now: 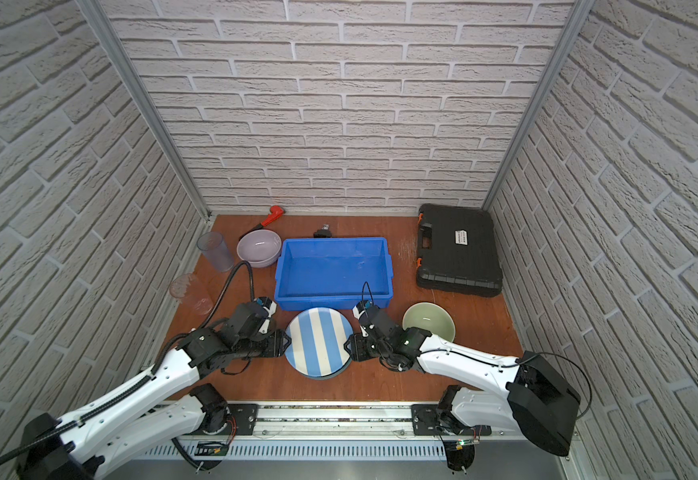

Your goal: Place the mixed dishes into the plastic bin

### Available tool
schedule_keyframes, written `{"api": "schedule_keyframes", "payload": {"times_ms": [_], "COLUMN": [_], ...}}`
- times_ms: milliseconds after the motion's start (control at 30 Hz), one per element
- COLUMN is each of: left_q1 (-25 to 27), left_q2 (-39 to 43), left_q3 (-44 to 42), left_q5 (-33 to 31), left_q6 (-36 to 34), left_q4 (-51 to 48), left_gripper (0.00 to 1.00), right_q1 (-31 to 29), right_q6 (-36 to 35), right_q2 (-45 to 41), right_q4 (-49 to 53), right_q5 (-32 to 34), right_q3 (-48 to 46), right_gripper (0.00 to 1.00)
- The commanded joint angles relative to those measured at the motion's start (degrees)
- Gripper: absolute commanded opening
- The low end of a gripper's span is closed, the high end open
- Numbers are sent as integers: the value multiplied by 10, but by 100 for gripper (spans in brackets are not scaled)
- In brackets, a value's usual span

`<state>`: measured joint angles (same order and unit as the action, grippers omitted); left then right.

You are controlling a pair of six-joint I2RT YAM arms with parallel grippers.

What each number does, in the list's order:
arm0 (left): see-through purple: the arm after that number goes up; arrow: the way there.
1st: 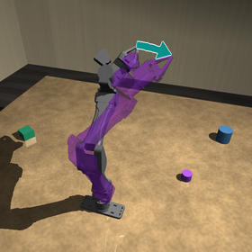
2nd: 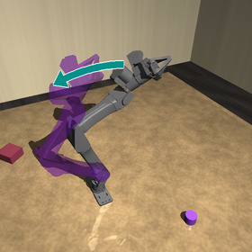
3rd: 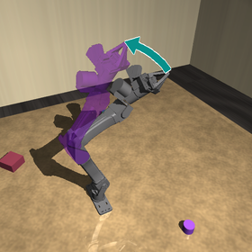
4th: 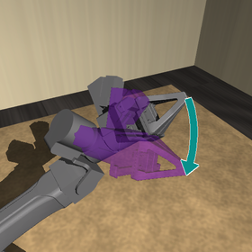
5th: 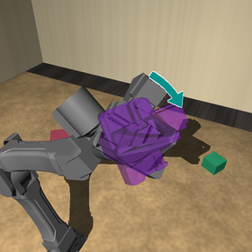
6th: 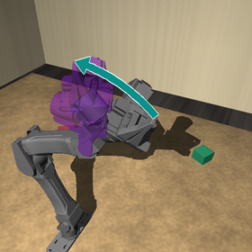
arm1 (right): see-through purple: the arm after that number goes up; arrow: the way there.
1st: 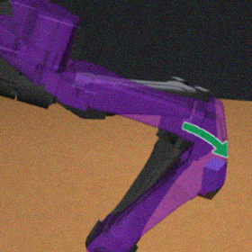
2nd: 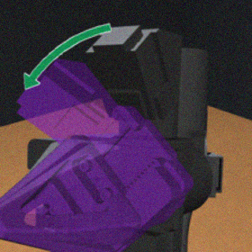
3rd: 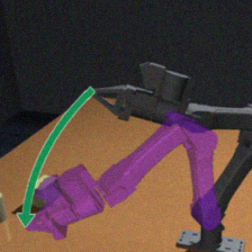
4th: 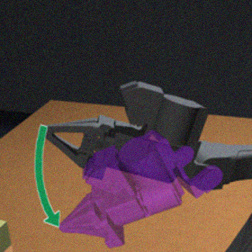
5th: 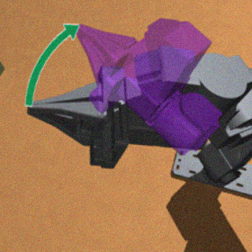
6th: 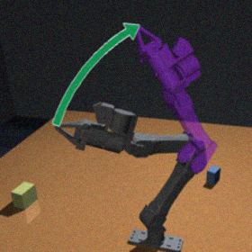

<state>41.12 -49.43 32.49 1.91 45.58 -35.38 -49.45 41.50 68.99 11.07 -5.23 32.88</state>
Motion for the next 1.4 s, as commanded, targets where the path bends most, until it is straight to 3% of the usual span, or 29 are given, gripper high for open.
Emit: {"api": "schedule_keyframes", "payload": {"times_ms": [0,700,1367], "left_q1": [7,12,12], "left_q2": [-7,-62,-84], "left_q3": [-8,-13,-25], "left_q5": [-12,-17,-21], "left_q6": [9,-7,-23], "left_q4": [35,58,79], "left_gripper": [61,47,32], "right_q1": [-9,-11,-18], "right_q6": [20,48,49], "right_q2": [7,37,49], "right_q4": [-36,-69,-34], "right_q5": [22,38,67], "right_q3": [12,4,20], "right_gripper": [47,43,42]}}
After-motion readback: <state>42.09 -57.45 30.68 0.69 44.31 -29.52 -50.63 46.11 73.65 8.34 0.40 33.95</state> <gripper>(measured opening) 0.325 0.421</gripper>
